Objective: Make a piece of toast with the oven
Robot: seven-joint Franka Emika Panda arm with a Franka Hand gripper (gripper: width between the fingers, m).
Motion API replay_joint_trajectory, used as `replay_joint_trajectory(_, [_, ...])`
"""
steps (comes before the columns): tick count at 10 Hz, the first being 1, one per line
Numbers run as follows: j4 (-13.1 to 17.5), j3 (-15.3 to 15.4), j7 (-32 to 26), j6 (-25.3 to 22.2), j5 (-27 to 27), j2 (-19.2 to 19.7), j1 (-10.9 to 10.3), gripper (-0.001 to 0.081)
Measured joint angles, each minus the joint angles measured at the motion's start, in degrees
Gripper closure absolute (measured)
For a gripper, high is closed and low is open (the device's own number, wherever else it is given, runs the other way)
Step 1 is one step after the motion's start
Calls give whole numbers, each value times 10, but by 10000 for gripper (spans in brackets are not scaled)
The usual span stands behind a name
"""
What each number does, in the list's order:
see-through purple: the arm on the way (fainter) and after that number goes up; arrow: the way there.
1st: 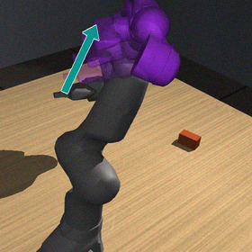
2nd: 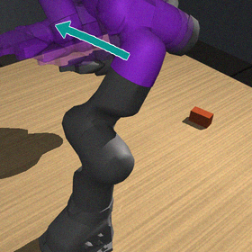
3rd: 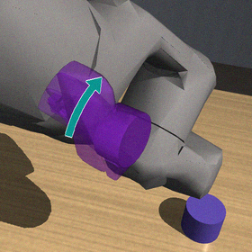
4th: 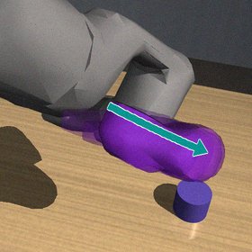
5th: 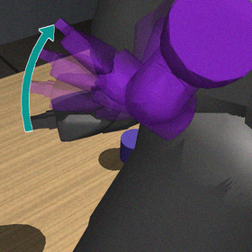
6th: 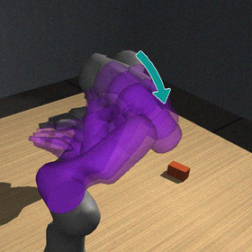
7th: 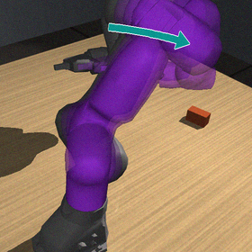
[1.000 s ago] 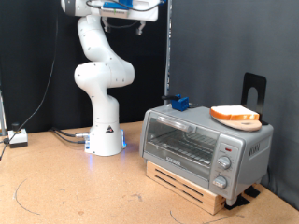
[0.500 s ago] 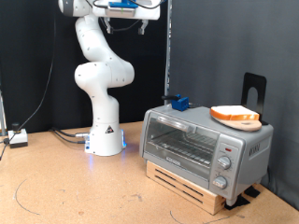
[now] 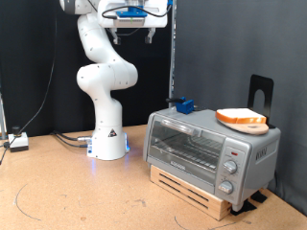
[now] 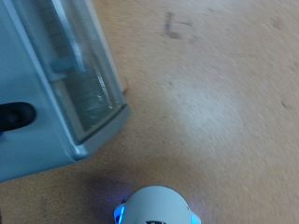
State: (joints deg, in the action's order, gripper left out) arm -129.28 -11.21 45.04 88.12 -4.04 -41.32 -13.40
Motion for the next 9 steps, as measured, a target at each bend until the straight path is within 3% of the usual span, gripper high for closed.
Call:
replay_joint_trajectory(2, [-16, -24, -60, 56, 54, 10, -22, 2])
replay_joint_trajectory(5, [-14, -32, -87, 60, 74, 21, -32, 2])
replay_joint_trajectory(7, [-12, -60, -174, 40, 142, 26, -60, 2])
replay_joint_trajectory(9, [-24, -64, -191, 57, 155, 46, -71, 2])
